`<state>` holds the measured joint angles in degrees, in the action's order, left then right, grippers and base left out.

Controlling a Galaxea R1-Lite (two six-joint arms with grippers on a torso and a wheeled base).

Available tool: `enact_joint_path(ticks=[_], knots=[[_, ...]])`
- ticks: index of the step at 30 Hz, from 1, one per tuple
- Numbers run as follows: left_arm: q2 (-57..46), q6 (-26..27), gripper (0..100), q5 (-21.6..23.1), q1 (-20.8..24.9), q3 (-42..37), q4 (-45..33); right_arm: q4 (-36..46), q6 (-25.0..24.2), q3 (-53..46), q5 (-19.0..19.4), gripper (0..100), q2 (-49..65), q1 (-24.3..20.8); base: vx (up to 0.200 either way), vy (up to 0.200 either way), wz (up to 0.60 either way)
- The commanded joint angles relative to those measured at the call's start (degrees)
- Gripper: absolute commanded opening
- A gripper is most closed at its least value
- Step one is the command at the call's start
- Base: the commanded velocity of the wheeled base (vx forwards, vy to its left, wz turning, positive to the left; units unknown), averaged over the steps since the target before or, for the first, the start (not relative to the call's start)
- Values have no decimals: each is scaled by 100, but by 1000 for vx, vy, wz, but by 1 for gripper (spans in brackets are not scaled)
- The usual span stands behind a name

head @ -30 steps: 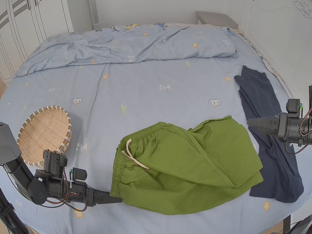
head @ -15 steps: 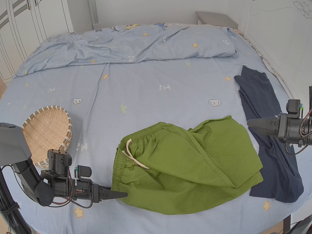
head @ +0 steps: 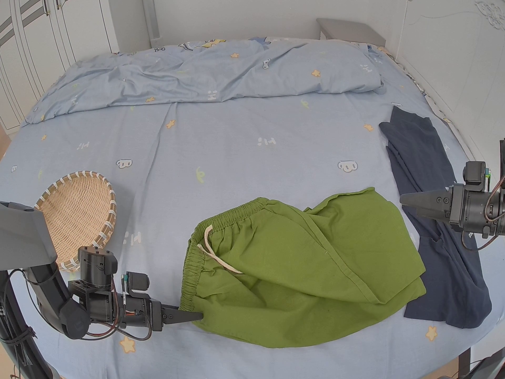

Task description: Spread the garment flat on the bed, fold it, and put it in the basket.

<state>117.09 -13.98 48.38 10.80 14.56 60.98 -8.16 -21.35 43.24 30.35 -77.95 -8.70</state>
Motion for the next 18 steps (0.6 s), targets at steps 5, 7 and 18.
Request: enact_joint_path(ticks=[5, 7, 18], knots=[[7, -8, 0, 13, 1, -58, 186, -2, -1, -9, 6, 100, -19, -8, 0, 0, 0], [-2, -17, 0, 22, -25, -84, 222, -2, -1, -9, 6, 100, -10, -17, 0, 0, 0], [-740, -122, 0, 470, -816, -1157, 204, 42, 8, -281, 23, 100, -124, -228, 0, 0, 0]])
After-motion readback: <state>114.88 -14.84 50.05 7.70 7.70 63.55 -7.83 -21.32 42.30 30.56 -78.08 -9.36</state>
